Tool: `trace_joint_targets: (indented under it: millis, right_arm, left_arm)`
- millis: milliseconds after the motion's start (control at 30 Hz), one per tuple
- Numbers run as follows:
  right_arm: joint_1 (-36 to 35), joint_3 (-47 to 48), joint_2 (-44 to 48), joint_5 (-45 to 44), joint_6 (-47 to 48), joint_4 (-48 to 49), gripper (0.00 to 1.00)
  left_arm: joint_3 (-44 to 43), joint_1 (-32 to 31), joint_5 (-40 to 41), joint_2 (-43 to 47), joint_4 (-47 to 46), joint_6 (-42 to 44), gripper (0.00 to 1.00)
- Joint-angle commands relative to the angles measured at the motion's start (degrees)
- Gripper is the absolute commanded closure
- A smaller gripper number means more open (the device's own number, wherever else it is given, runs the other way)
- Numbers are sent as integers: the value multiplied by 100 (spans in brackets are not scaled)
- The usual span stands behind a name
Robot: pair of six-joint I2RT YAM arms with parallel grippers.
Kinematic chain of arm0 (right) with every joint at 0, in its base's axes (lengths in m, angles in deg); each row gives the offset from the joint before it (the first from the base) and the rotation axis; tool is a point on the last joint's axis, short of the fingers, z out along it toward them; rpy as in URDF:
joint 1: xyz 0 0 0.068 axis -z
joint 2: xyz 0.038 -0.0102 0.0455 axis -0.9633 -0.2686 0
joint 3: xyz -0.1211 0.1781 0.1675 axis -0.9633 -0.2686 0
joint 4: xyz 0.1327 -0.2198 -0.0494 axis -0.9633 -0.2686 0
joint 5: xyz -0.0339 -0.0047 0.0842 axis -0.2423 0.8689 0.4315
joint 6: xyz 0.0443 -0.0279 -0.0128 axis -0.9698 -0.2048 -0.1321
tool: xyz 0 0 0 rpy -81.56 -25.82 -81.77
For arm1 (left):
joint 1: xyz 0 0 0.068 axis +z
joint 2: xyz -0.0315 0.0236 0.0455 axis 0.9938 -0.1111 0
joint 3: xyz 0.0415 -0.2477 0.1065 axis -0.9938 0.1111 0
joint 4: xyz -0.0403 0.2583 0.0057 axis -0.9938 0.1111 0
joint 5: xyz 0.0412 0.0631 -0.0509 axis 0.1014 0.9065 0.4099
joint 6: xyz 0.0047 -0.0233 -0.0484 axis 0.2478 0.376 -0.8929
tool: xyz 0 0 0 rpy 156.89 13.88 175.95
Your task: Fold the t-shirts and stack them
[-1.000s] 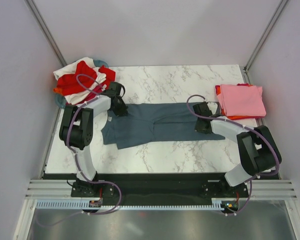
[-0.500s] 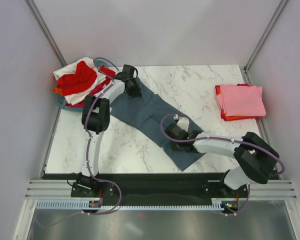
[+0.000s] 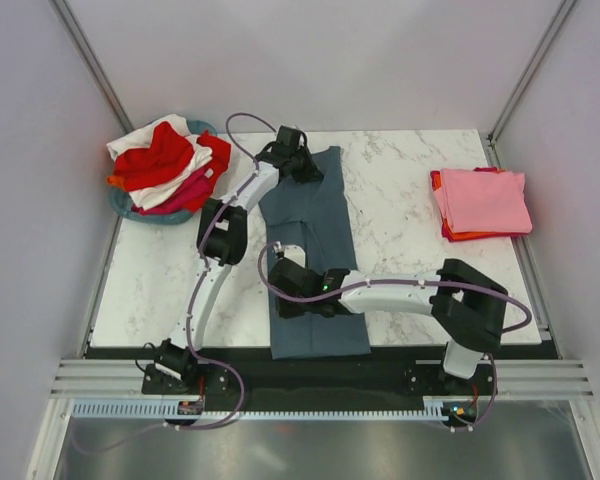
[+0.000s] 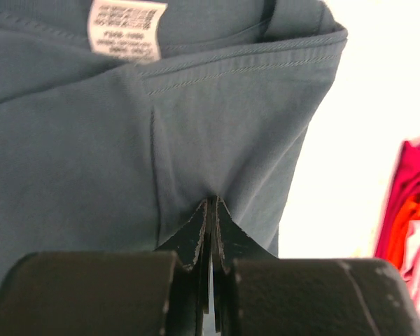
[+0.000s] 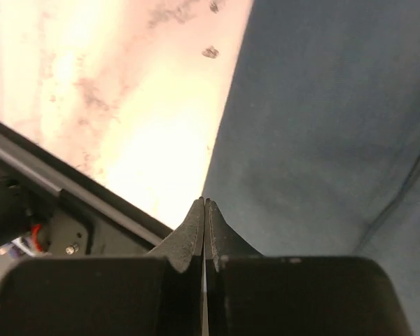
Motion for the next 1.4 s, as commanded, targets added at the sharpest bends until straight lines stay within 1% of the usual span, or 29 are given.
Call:
trace_joint_targets:
  millis: [0,100,167,267,300,433,533,567,633,667,700,733,767,800,833,867,900,933,967,1000,1033,1067,1133,1167,1200,1267,1333,1367]
  right_arm:
    - [132,94,828,-114,360,179,100]
    - [492,-440,1408,-141,395,38,96]
    - [798,-679,1700,-142,378,-120,95]
    - [1037,-1127,2289,-141,404,-208,91]
    - [1064,-1302,2560,-159,448,-225,88]
    - [1126,-1611,3054,-360,448,-523,82]
    - [1231,-1787,3318,-519,518,-691,82]
    - [1327,-1805,3345,-545,553,-726,81]
    - [1450,-1796,3415,-581,754,-779,80]
    - [1616,-1770,3406,-563,834,-788,78]
    - [1705,-1657,3337,-563,957,-797,75]
    - [1810,-1586,3275,-555,1141,-823,74]
    - [2072,-1490,3205,-528,1247,-849,72]
    - [2223,-1271,3013,-476,1352,-867,68]
    - [2372,-1156,2915,-406,1449,-867,63]
    - [2678,-1042,2801,-335,1642,-867,60]
    - [2829,-805,2582,-274,1713,-859,53]
    - [2987,-716,2458,-195,1818,-737,50]
    - [3302,-611,2318,41,1950,-666,49]
    - [3445,-392,2029,156,2012,-535,47]
    - [3594,-286,1870,262,2047,-455,48]
    - [3883,-171,1712,393,2065,-385,48]
    - [4130,232,1185,745,2118,-244,47]
    - [4323,399,1000,903,2118,-235,47]
    - [4395,697,641,1026,2170,-182,48]
    - [4535,1023,262,1106,2232,-164,48]
    - [4615,1498,-309,1290,2320,-155,45]
    - [4702,1648,-668,1404,2364,-147,41]
  left_arm:
    - [-74,9,-355,-255,-622,-343,98]
    - [-74,18,-242,-273,-904,-405,98]
    - [-65,9,-32,-290,-1255,-422,98]
    - [-126,17,22,-466,-1792,-597,98]
    - [-248,26,40,-519,-1898,-624,98]
    - [-329,35,110,-528,-2443,-660,98]
    - [-302,53,-91,-265,-2619,-485,96]
    - [-259,44,-205,-134,-2619,-292,94]
    - [197,53,-241,524,-2628,-89,92]
    - [660,53,-241,788,-2619,138,89]
    - [899,53,-241,1382,-2619,271,88]
    - [1145,44,-233,1667,-2619,394,86]
    - [1635,53,-215,1991,-2593,621,83]
    - [1875,53,-171,2282,-2410,737,81]
    - [2095,53,-136,2859,-2278,851,80]
    - [2541,61,-49,3126,-2120,1096,78]
    - [2798,61,-4,3381,-1988,1229,76]
    - [3053,61,31,3931,-1760,1474,76]
    - [3612,61,292,4181,-1654,1520,75]
    - [3922,70,486,4461,-1574,1520,73]
    - [4256,79,619,4934,-1556,1433,71]
    - [4894,105,716,5174,-1599,1424,67]
    - [5434,140,787,5517,-1714,1363,57]
    - [5872,184,857,5797,-1766,1327,50]
    - [6042,211,849,5887,-1793,1292,45]
    - [6402,316,814,6019,-1846,1204,38]
    - [6518,412,656,6003,-1837,1134,37]
    - [6622,517,603,5950,-1855,1099,37]
